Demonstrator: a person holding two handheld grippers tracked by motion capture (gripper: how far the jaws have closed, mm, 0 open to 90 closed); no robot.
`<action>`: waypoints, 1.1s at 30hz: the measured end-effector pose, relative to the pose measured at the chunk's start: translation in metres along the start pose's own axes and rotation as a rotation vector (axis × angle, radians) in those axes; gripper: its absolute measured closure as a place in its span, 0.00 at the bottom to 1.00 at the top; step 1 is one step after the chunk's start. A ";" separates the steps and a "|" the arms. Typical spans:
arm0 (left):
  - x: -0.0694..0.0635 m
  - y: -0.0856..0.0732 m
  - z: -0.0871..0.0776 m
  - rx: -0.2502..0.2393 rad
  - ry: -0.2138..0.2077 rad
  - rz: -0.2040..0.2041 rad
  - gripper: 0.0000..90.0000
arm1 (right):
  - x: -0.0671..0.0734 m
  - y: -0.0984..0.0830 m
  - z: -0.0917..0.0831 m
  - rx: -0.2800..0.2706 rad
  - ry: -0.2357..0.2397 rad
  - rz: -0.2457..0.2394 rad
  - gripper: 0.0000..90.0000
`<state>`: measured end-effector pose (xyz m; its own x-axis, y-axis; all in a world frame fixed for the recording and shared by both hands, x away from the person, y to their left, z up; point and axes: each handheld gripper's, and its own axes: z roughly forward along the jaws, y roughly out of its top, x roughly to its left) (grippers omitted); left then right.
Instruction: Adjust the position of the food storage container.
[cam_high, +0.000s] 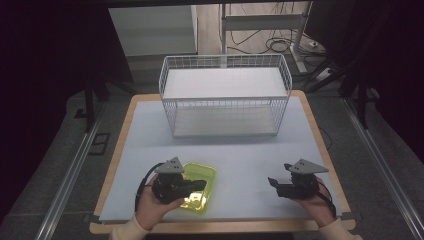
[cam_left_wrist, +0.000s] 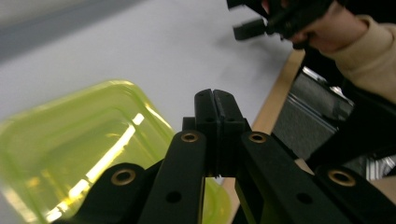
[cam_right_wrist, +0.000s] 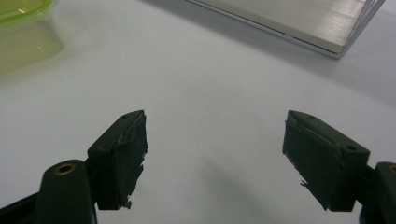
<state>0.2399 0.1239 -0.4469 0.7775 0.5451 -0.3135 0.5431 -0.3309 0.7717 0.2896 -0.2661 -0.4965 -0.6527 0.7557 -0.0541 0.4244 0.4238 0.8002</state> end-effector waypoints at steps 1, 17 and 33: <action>-0.002 -0.002 0.004 0.014 -0.009 0.002 1.00 | 0.000 0.000 0.000 0.000 0.000 0.000 0.24; -0.027 -0.022 0.040 0.178 -0.025 0.081 1.00 | 0.001 -0.001 0.001 0.003 -0.007 -0.007 0.25; -0.031 -0.038 0.048 0.236 0.030 0.077 1.00 | -0.001 -0.002 0.000 0.001 -0.025 -0.017 0.25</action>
<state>0.2101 0.0824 -0.4935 0.8119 0.5327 -0.2390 0.5441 -0.5417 0.6408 0.2897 -0.2681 -0.4976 -0.6439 0.7606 -0.0830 0.4138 0.4375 0.7983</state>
